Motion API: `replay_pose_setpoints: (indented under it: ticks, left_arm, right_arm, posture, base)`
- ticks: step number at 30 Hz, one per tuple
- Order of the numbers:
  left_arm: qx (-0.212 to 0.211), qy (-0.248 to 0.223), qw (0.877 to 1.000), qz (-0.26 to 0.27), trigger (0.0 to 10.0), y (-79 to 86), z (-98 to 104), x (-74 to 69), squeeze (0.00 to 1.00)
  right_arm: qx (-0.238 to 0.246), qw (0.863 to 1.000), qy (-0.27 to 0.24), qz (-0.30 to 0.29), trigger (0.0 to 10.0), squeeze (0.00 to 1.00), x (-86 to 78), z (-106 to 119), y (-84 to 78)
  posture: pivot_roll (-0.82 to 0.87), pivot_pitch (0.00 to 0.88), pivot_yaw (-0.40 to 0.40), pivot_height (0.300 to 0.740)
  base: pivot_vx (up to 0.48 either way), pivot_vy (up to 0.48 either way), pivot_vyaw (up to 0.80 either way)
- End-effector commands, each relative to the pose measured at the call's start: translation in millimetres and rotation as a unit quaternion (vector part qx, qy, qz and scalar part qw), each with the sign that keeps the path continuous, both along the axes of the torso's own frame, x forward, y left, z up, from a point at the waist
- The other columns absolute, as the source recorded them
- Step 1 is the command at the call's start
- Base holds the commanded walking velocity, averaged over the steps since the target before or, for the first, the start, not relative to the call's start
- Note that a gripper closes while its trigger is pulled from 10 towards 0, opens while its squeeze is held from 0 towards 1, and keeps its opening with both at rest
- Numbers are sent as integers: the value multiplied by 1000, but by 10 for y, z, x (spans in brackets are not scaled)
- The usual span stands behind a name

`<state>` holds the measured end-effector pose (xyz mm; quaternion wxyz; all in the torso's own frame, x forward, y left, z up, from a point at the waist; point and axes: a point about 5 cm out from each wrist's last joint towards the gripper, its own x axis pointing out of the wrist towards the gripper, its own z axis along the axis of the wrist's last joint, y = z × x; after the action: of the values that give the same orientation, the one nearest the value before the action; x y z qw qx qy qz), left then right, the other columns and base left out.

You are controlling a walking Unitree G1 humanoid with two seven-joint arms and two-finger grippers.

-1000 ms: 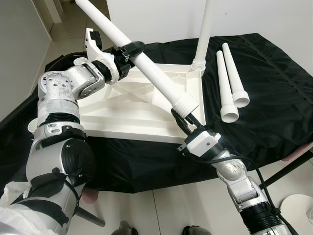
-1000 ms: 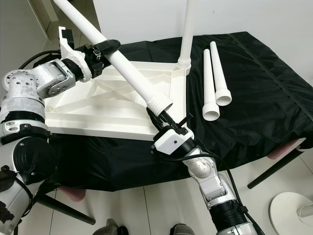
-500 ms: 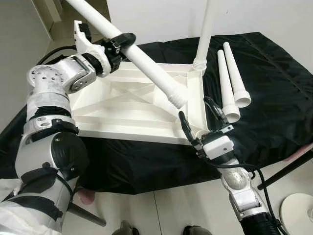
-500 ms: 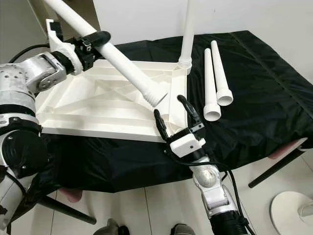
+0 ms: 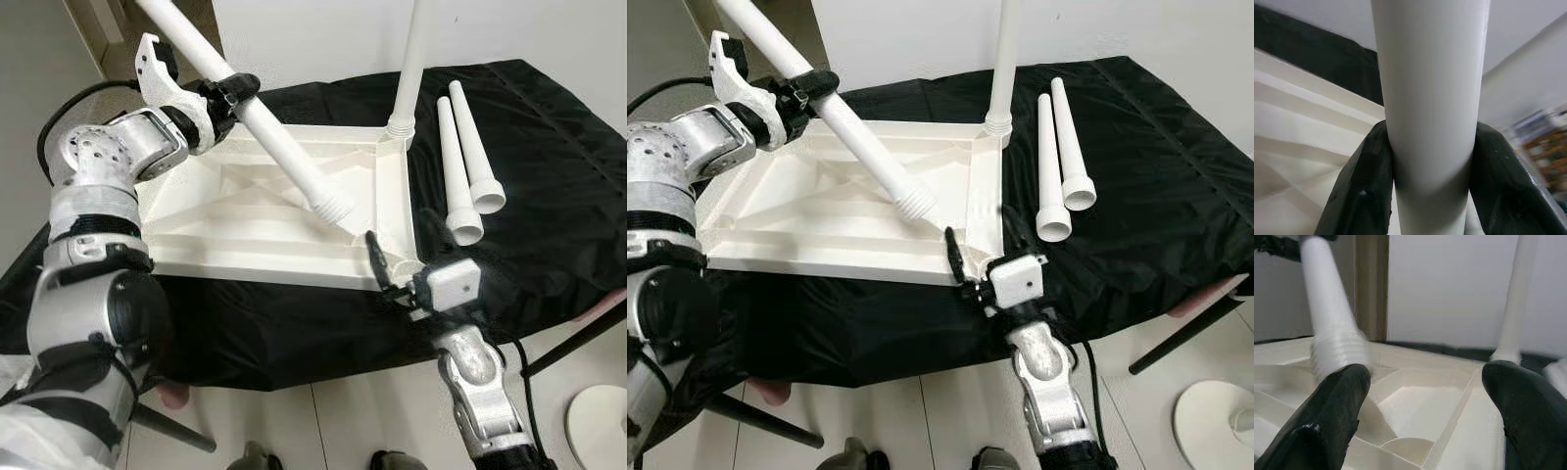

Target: Building children table

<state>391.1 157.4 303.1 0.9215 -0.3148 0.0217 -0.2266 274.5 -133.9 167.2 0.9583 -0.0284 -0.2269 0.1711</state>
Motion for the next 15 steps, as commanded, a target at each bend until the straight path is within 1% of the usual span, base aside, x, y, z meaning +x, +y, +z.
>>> replay_pose_setpoints:
  ticks: [1,4,5,6,7,8,9,12,15]
  left_arm:
    - [17,-59,998,-23,10000,-34,94,-53,0]
    - [29,-80,996,-12,10000,-55,106,-83,0]
    - [44,-98,994,5,10000,-59,125,-101,0]
    - [55,-116,992,20,10000,-72,146,-121,0]
    - [61,-128,990,30,10000,-85,160,-136,0]
    - [83,-141,986,45,10000,-100,168,-144,0]
    - [99,-148,983,53,10000,-120,171,-149,0]
    - [99,-162,980,62,10000,-145,202,-172,0]
    - [117,-191,972,72,10000,-231,270,-244,0]
  right_arm:
    - [22,1000,13,18,10000,0,21,51,26]
    - [19,999,13,24,10000,0,56,121,38]
    - [-13,999,27,23,10000,0,129,143,53]
    - [-35,999,32,22,10000,0,192,185,58]
    - [-48,998,34,22,10000,0,232,214,57]
    - [-56,998,34,24,10000,0,261,251,53]
    - [-58,997,32,28,10000,0,273,278,55]
    - [-67,996,34,40,10000,0,298,319,68]
    - [-72,994,47,70,10000,0,346,401,103]
  posture:
    - [-56,103,106,740]
    - [-54,100,99,740]
    - [-53,94,90,740]
    - [-52,89,83,740]
    - [-52,87,81,740]
    - [-52,81,72,740]
    - [-51,78,69,740]
    - [-51,75,66,740]
    - [-42,63,52,740]
  base:
    - [0,0,0]
    - [0,0,0]
    - [0,0,0]
    - [0,0,0]
    - [0,0,0]
    - [0,0,0]
    - [0,0,0]
    - [0,0,0]
    - [0,0,0]
